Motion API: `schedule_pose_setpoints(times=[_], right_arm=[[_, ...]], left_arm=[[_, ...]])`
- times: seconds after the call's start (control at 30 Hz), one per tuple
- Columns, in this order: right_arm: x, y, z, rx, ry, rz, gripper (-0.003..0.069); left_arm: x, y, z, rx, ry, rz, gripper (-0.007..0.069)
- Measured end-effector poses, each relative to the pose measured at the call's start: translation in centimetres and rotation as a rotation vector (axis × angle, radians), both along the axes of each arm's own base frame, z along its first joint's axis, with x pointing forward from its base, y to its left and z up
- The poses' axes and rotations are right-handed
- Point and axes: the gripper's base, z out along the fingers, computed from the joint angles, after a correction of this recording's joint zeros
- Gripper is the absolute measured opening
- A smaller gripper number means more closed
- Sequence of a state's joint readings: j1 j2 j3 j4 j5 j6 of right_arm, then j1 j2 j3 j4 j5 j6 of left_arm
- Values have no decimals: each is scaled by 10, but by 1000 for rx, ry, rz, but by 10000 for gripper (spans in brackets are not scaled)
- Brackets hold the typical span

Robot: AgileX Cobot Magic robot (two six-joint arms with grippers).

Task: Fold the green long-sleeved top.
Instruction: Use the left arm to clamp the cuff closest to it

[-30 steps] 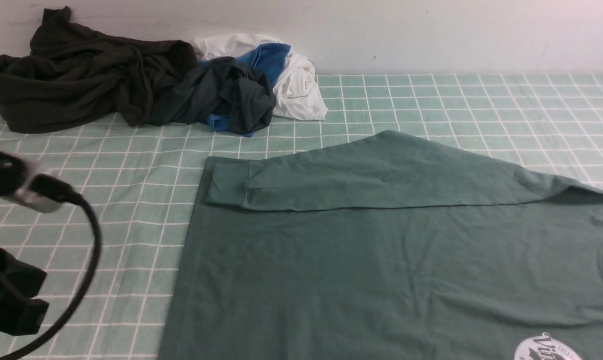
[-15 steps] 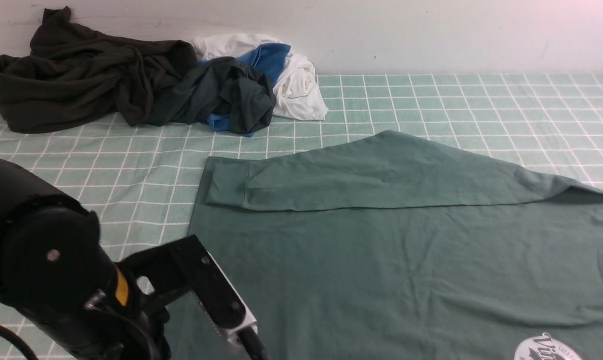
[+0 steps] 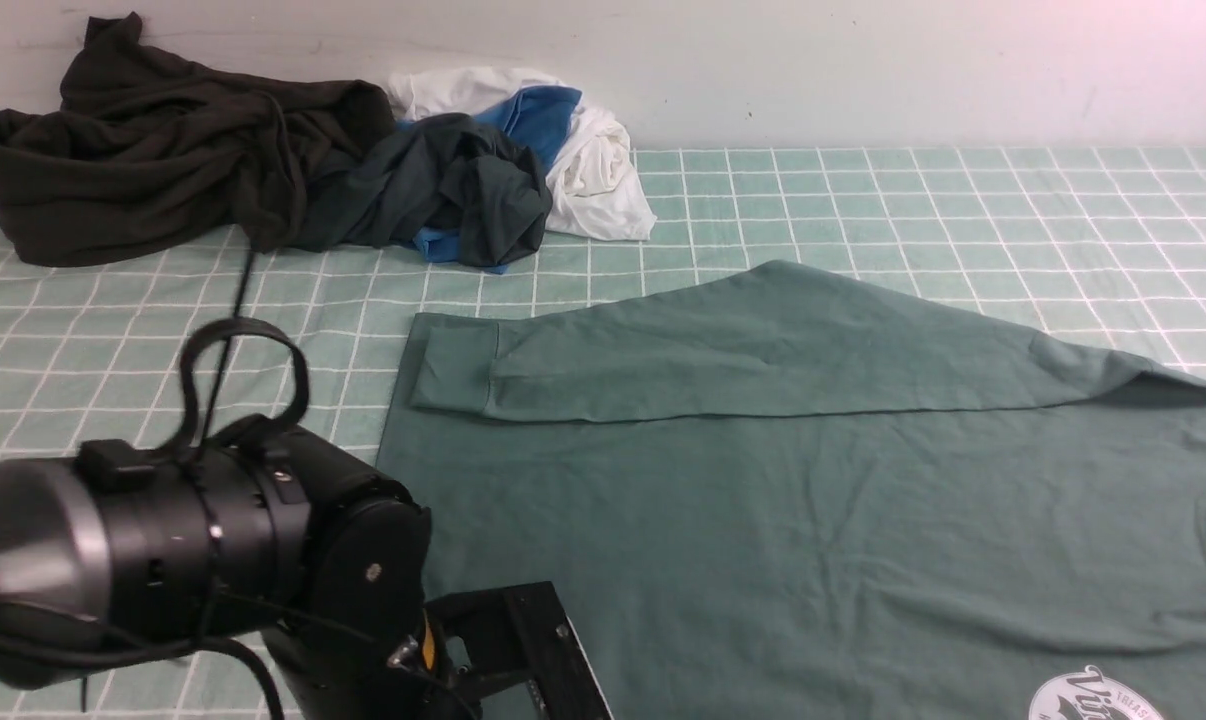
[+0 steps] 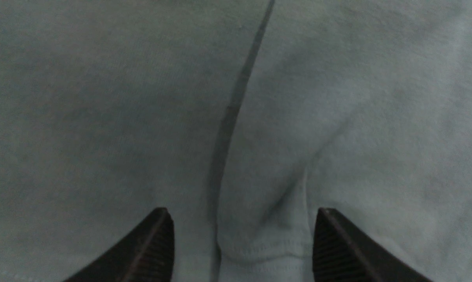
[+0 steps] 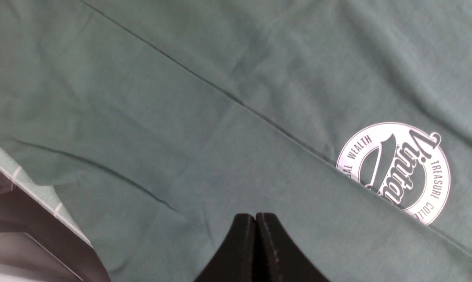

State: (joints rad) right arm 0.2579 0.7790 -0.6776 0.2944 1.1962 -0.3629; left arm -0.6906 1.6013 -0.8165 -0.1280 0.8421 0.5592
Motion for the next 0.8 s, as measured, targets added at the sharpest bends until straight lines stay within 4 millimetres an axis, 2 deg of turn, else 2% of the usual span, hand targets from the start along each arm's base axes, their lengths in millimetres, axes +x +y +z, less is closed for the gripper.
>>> schedule_pose_setpoints(times=[0.1,0.2,0.23,0.27,0.3,0.33,0.37,0.4,0.43,0.57,0.7,0.8], right_arm=[[0,0,0,1,-2,-1,-13],[0,0,0,1,-2,-1,-13],[0,0,0,1,-2,-1,-13],[0,0,0,1,-2,-1,-13],[0,0,0,1,-2,-1,-13],[0,0,0,1,-2,-1,-13],[0,0,0,1,-2,-1,-13],[0,0,0,1,-2,-1,-13],[0,0,0,1,-2,-1,-13],[0,0,0,-3,-3,-1,-13],[1,-3,-1,-29,-3,-17,-13],[4,-6,-3,-57,10,-55,-13]], left_arm=[[3,-3,-15,23,26,-6,431],[4,-5,-16,21,26,-4,381],[5,-5,-16,20,27,-2,343],[4,-6,-15,9,34,9,253],[4,-7,-16,2,41,15,195],[3,-7,-16,0,50,18,147],[3,-7,-16,0,52,17,134],[2,-7,-16,2,67,20,53],[1,-7,-15,6,77,20,31],[3,-9,-6,17,101,10,8],[19,-19,28,15,45,-36,6],[27,-23,41,21,14,-54,6]])
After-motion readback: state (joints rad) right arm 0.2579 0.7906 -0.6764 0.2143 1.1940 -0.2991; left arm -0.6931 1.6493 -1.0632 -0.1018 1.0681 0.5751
